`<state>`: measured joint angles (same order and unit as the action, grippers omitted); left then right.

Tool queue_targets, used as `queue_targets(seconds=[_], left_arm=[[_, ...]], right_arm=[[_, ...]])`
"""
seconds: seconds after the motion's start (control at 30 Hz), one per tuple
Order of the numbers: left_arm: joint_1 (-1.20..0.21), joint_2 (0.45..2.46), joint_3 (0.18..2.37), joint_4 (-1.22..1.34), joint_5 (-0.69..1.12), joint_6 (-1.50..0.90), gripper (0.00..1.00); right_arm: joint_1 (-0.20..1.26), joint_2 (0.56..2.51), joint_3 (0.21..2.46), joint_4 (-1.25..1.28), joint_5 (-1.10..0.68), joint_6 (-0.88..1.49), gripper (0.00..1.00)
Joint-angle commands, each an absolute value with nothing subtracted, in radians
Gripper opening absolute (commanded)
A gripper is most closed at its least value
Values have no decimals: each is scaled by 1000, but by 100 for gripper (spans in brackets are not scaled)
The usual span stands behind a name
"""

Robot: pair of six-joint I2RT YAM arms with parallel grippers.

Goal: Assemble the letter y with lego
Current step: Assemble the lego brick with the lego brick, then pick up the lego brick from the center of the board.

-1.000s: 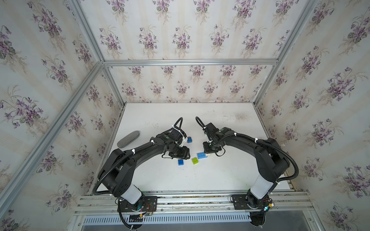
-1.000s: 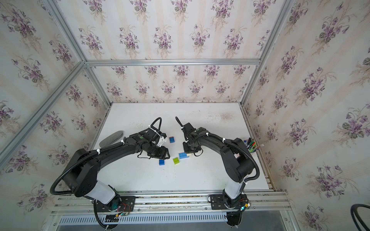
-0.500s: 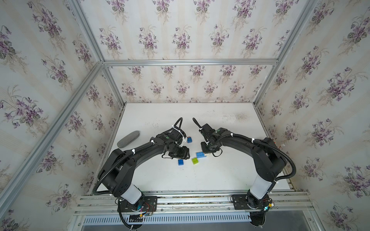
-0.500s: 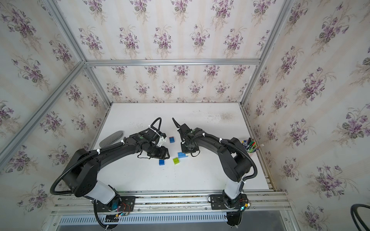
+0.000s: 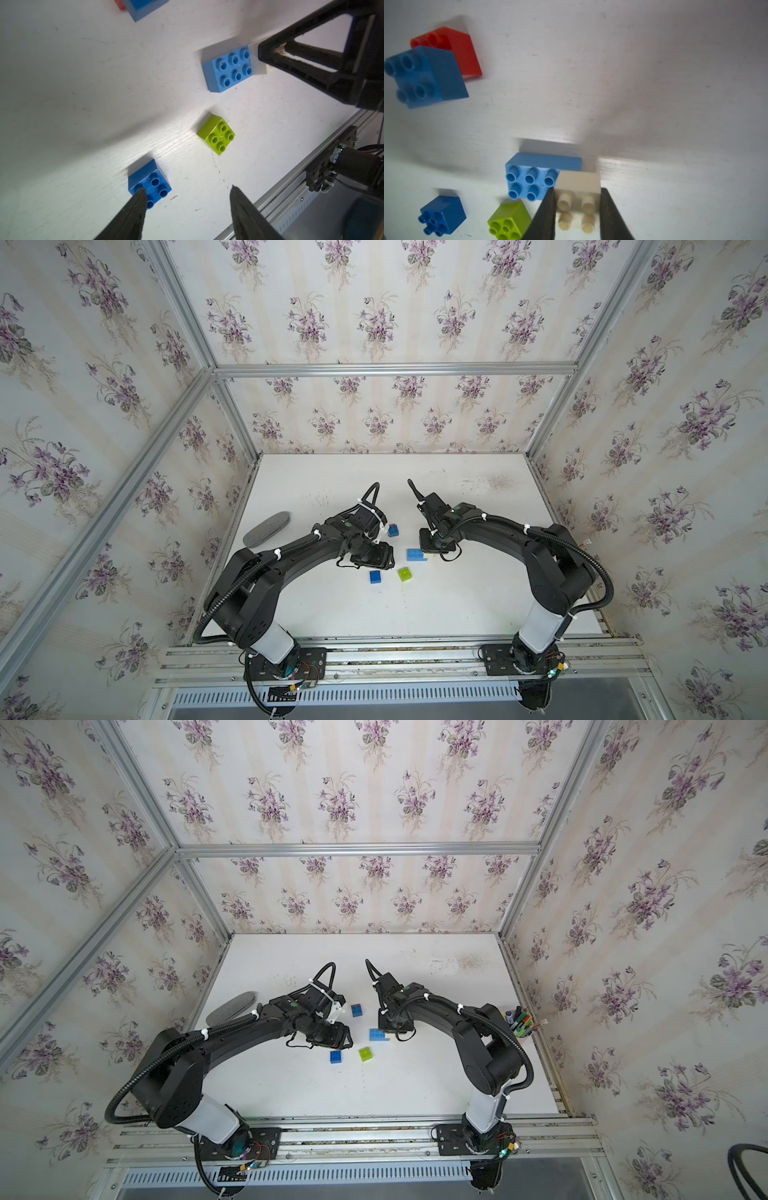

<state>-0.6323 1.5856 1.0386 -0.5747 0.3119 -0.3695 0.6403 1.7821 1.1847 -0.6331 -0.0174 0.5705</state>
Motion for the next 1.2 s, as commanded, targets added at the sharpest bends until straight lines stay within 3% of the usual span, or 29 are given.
queue_targets(seconds=[0.0,0.1,0.23,0.33,0.73,1.17], left_arm=[[-632,1589,1045,-579,299,-368,66],[-630,1592,1050,-581,298,-371,66],[-631,1597,1061,-587,295,-377,66],[-632,1602,1074,-595,296,-384,66],[-660,1639,1122,-607,287,-463,65],[-788,1782,1256,-735,132,-615,64]], right_arm=[[638,1792,1199,-648,35,620,22],[638,1792,1223,-659,34,629,28],[637,1766,1243,-659,30,635,45],[638,1744,1253,-658,26,635,51],[584,1512,1074,-572,13,649,51],[461,1305,876,-490,-72,645,51]])
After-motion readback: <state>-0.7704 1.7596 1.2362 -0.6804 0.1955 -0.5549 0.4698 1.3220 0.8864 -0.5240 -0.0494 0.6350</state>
